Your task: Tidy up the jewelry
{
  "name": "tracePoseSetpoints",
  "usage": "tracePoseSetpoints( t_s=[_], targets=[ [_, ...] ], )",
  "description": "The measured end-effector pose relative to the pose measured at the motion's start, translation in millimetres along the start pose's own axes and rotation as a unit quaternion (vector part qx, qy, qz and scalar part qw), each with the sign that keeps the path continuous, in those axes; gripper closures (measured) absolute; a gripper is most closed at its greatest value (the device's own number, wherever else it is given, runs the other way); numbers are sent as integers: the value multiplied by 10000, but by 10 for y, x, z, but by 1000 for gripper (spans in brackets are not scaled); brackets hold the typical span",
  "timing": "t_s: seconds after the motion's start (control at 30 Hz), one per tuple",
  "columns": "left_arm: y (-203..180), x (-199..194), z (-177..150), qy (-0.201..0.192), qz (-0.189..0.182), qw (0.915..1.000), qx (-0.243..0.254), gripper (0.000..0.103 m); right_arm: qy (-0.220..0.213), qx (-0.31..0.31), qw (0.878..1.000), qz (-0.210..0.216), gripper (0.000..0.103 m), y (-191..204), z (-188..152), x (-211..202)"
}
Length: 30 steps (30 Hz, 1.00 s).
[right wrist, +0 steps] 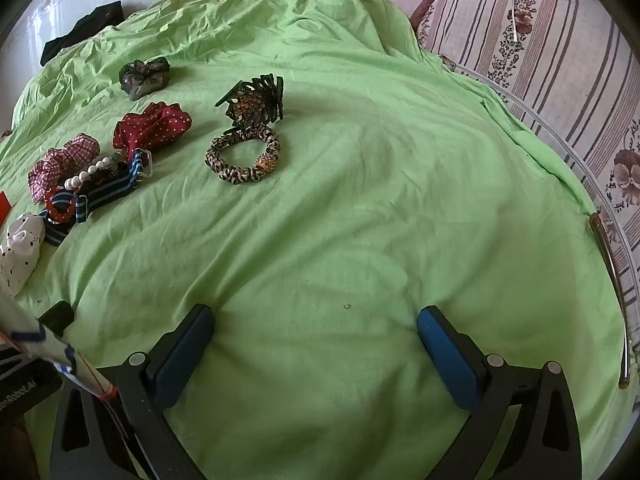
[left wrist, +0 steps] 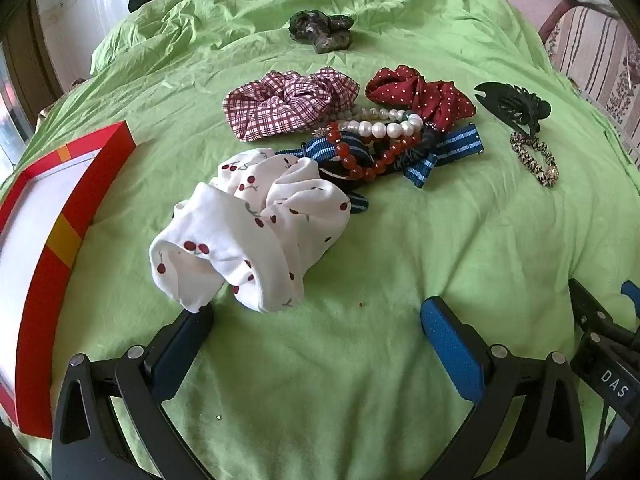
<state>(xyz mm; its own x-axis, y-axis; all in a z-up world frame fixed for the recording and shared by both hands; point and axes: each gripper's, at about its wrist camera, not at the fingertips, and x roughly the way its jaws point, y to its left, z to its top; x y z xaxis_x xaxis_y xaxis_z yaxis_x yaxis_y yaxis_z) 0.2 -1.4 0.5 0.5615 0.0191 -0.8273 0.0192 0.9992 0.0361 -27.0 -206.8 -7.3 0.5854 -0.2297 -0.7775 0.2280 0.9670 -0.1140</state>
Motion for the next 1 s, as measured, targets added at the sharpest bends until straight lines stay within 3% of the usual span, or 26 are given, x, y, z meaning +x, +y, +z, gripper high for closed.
tracePoseSetpoints(
  t_s=[0.17, 0.37, 0.53, 0.8, 1.0],
  targets=[
    [22, -17, 11, 178, 96, 9998, 75, 0, 14, 21, 10000, 35, 0, -13, -1, 3],
    [66, -102, -134, 87, -173, 9996, 194, 0, 243, 86, 9993, 281, 0, -69, 48, -7],
    [49, -195, -218, 48, -97, 9997, 241, 0, 286, 43, 9994, 192, 0, -31, 12, -1],
    [174, -597, -508, -209, 80, 9996, 169, 0, 60, 89, 9995, 313, 0, -75, -58, -72],
    [322, -1033, -627, -531, 93, 9985, -81, 0, -307, 167, 9993, 130, 2, -67, -167, -333]
  ],
)
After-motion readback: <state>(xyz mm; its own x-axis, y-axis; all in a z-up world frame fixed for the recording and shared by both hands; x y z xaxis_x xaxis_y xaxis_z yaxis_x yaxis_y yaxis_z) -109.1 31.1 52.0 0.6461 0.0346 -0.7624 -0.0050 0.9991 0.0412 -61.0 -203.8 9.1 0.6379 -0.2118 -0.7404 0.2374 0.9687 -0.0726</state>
